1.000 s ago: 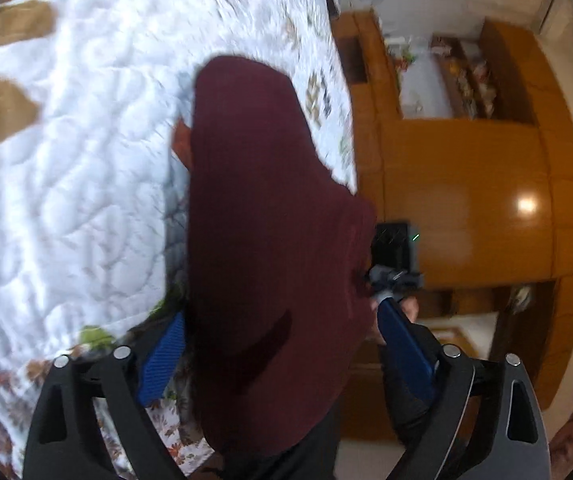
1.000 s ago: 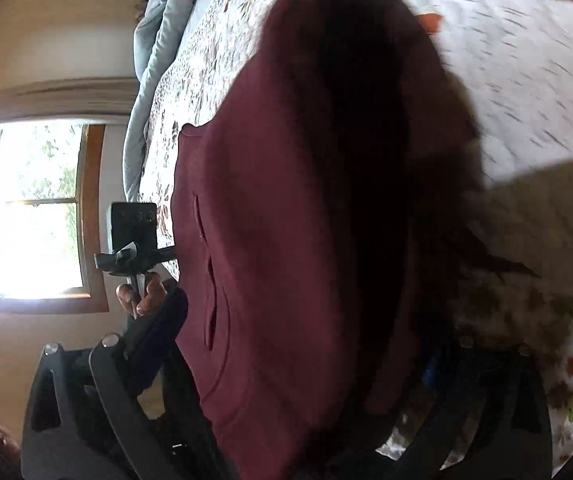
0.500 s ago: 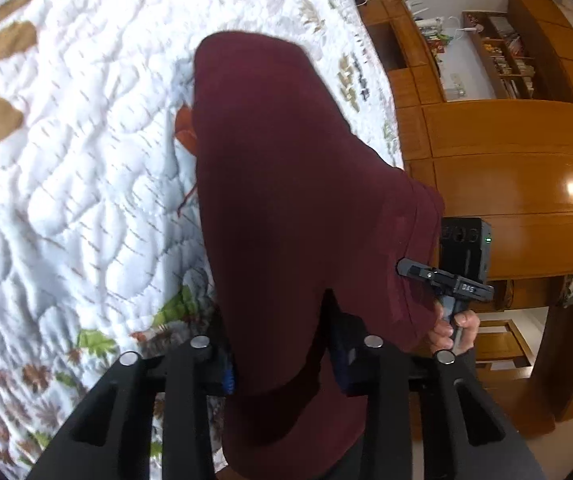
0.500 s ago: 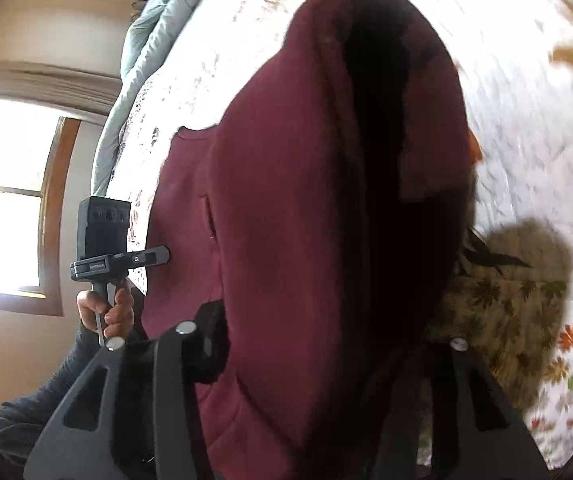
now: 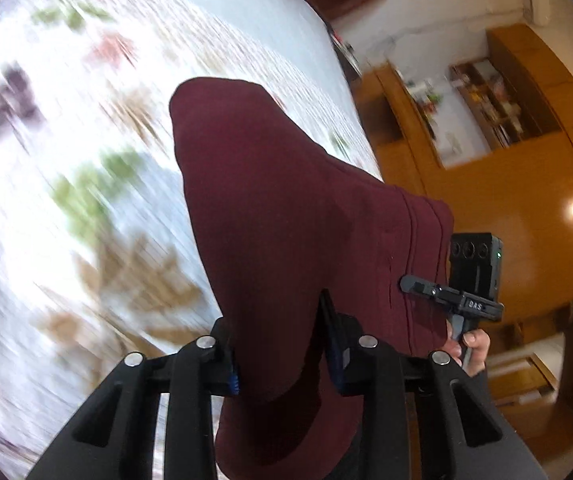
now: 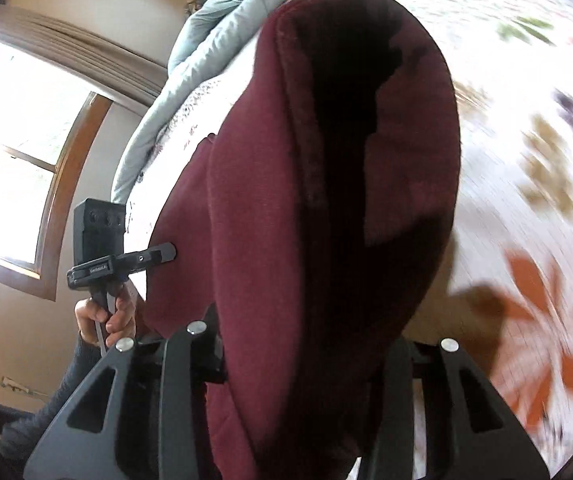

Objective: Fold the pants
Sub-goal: 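Lower the bundle onto the quilt and open both tools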

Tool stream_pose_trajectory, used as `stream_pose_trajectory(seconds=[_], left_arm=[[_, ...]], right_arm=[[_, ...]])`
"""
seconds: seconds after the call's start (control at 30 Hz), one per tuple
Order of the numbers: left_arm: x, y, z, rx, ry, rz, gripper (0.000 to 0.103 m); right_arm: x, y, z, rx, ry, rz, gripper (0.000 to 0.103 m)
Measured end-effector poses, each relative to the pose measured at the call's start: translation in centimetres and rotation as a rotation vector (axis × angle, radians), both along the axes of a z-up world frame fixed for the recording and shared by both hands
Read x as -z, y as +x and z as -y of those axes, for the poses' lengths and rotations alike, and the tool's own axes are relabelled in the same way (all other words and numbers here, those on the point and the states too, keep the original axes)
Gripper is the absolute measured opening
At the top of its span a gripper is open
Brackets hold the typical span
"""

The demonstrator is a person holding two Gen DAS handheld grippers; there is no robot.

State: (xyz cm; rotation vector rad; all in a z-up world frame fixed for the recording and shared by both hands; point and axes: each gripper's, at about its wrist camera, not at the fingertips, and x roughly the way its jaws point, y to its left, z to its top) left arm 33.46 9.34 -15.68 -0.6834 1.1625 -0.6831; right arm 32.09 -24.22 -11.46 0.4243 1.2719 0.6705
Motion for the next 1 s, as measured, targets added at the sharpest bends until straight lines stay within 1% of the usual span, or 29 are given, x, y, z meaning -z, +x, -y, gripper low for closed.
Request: stream_pose_trajectory(seconds=[0.07, 0.1, 0.13, 0.2, 0.3, 0.37, 0.4, 0.43, 0.47, 0.5, 0.53, 0.57, 0.6, 0.63, 0.67, 0.7, 0.73, 0.77, 0.8, 0.83, 0.87, 0.9, 0.93, 0.97, 1.0], left_arm=[[-0.3, 2.9, -3.3, -0.052, 0.035, 0.015, 0.031], [-0.2, 3.9, -4.5, -0.071, 0.042, 0.012, 0.031], [0.2, 5.4, -6.5, -0.106, 0.044, 0.001, 0.031], [1.2, 7.3, -9.3, -0.148, 0.049, -0.017, 0.031], [3.3, 8.9, -11.8, -0.187, 0.064, -0.046, 0.031], [6.2, 9.8, -13.3, -0.212, 0.079, -0.102, 0.031], [7.9, 9.8, -13.7, -0.217, 0.091, -0.135, 0.031], [9.0, 9.7, -13.8, -0.216, 0.084, -0.154, 0.035], [10.0, 9.3, -13.6, -0.214, 0.056, -0.169, 0.043], [10.6, 9.0, -13.7, -0.226, 0.020, -0.170, 0.045], [10.7, 8.7, -13.8, -0.229, 0.004, -0.165, 0.047], [10.6, 8.4, -14.0, -0.226, -0.006, -0.159, 0.049], [10.1, 8.0, -14.2, -0.231, 0.002, -0.153, 0.051], [9.7, 7.9, -14.6, -0.242, 0.028, -0.144, 0.057], [9.2, 7.2, -15.7, -0.265, 0.077, -0.122, 0.063], [8.1, 6.6, -16.3, -0.296, 0.132, -0.090, 0.066], [6.5, 5.6, -16.8, -0.339, 0.177, -0.036, 0.067], [5.1, 4.6, -16.9, -0.359, 0.193, 0.022, 0.069], [4.4, 3.8, -17.7, -0.356, 0.190, 0.076, 0.069], [3.1, 2.7, -17.2, -0.344, 0.164, 0.142, 0.069], [2.4, 2.2, -16.6, -0.333, 0.137, 0.171, 0.070], [2.0, 1.7, -15.8, -0.311, 0.097, 0.192, 0.070], [1.9, 1.5, -14.3, -0.271, 0.039, 0.195, 0.071], [2.1, 1.7, -12.8, -0.240, -0.001, 0.182, 0.071], [2.8, 1.9, -12.2, -0.219, -0.031, 0.161, 0.071]], right_arm=[[0.7, 3.4, -2.7, -0.006, 0.003, 0.000, 0.038], [1.3, 5.4, -4.7, -0.007, 0.011, -0.006, 0.038], [1.6, 6.6, -5.8, -0.014, 0.013, -0.007, 0.038], [2.7, 9.4, -8.4, -0.029, 0.015, -0.011, 0.038], [5.8, 12.8, -11.6, -0.044, 0.031, -0.050, 0.038], [8.0, 14.3, -11.8, -0.041, 0.026, -0.078, 0.040], [9.7, 14.8, -12.1, -0.028, 0.005, -0.096, 0.043], [10.7, 15.3, -11.5, -0.008, -0.006, -0.106, 0.049], [11.8, 15.9, -10.6, 0.017, -0.003, -0.118, 0.055], [12.7, 15.6, -9.9, 0.029, 0.019, -0.135, 0.056], [13.2, 15.6, -9.5, 0.022, 0.062, -0.145, 0.057], [13.0, 15.5, -9.2, 0.010, 0.069, -0.147, 0.061], [12.3, 15.4, -8.9, 0.005, 0.045, -0.149, 0.065], [11.4, 15.5, -8.3, 0.006, 0.014, -0.138, 0.070], [9.9, 15.7, -7.3, 0.022, -0.030, -0.101, 0.070], [8.7, 16.7, -7.6, 0.041, -0.049, -0.075, 0.070], [6.6, 17.2, -6.8, 0.092, -0.100, -0.018, 0.069], [4.6, 17.4, -6.3, 0.146, -0.131, 0.048, 0.067], [2.7, 17.6, -7.2, 0.169, -0.100, 0.088, 0.065], [1.7, 17.7, -7.9, 0.165, -0.063, 0.095, 0.059], [0.7, 18.2, -9.2, 0.148, -0.016, 0.101, 0.058], [0.3, 18.7, -10.6, 0.126, 0.018, 0.097, 0.058], [0.5, 19.4, -12.1, 0.106, 0.040, 0.074, 0.058], [1.2, 20.0, -13.5, 0.094, 0.053, 0.042, 0.057], [2.2, 20.9, -15.3, 0.090, 0.057, 0.010, 0.057]])
